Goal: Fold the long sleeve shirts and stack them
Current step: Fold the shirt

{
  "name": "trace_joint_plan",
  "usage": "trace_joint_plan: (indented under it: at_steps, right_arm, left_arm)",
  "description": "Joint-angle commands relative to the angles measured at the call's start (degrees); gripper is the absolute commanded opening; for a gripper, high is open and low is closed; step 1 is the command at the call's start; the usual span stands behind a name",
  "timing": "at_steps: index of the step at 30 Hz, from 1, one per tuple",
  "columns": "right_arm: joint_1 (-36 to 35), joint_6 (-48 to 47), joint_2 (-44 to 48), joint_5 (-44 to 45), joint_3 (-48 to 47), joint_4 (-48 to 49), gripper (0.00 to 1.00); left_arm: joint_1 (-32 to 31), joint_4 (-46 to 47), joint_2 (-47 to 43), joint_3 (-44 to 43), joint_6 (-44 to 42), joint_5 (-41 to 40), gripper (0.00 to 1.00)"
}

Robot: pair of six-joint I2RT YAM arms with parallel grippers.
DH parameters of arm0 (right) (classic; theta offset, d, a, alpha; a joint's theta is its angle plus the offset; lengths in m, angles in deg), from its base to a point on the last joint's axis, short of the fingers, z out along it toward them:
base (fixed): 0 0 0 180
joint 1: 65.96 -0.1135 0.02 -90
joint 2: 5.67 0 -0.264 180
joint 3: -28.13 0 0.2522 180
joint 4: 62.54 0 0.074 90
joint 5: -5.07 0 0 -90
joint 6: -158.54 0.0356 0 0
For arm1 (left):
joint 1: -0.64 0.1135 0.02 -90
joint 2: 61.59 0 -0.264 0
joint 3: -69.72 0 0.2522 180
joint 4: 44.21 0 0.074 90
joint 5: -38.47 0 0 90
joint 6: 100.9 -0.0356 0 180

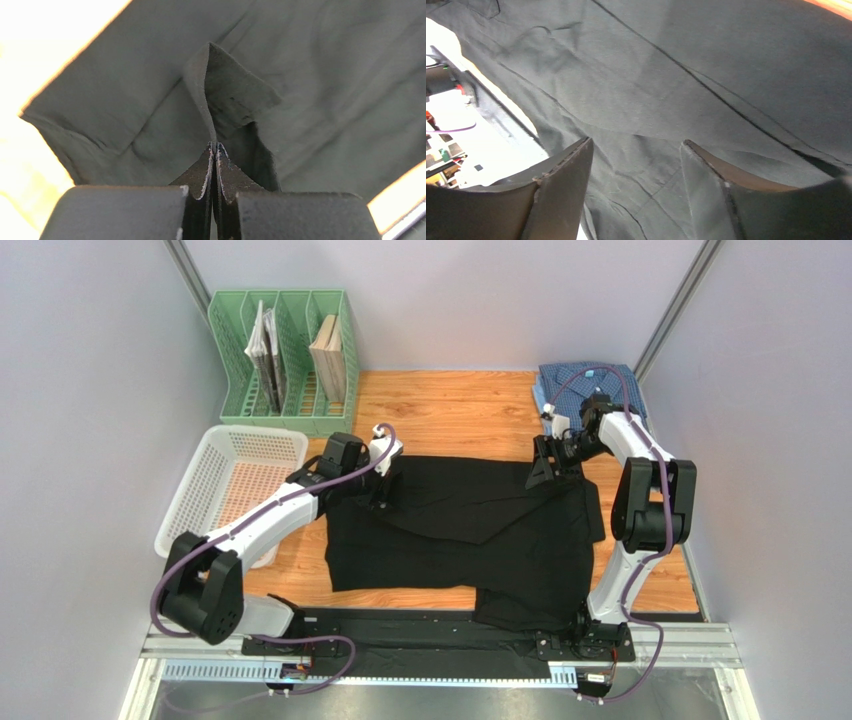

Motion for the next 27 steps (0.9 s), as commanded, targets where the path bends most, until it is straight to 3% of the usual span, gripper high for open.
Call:
trace_joint_plan:
  at_steps: [1, 6, 10, 16, 22, 24, 27]
  right_arm:
    - [0.3, -0.4, -0.8, 3.9, -2.0, 1.8, 0.66]
    - [0.3, 0.0, -0.8, 5.2, -1.8, 2.3, 0.61]
    - [0.4, -0.3, 0.1, 6.1, -1.4, 2.3, 0.60]
    - [0.8, -0.4, 0.1, 6.7, -1.4, 2.2, 0.58]
    - [0.8, -0.1, -0.4, 7.8, -2.5, 2.4, 0.57]
    - [0.8, -0.1, -0.5, 8.2, -2.8, 2.2, 0.57]
    - [0.8, 0.0, -0.3, 8.5, -3.4, 2.2, 0.56]
  left_arm:
    - [4.3, 10.2, 5.4, 0.0, 2.9, 4.0, 0.00]
    - [6.3, 8.4, 6.4, -3.4, 2.7, 12.5, 0.00]
    - [6.3, 10.4, -0.3, -2.5, 1.4, 21.7, 0.00]
    - [7.6, 6.6, -4.9, -1.6, -6.6, 29.1, 0.00]
    - [11.0, 11.1, -3.5, 0.0, -3.2, 24.9, 0.00]
    - [11.3, 9.1, 0.8, -2.3, -3.0, 16.9, 0.00]
    - [12.2, 3.3, 6.9, -6.8, -3.8, 12.2, 0.06]
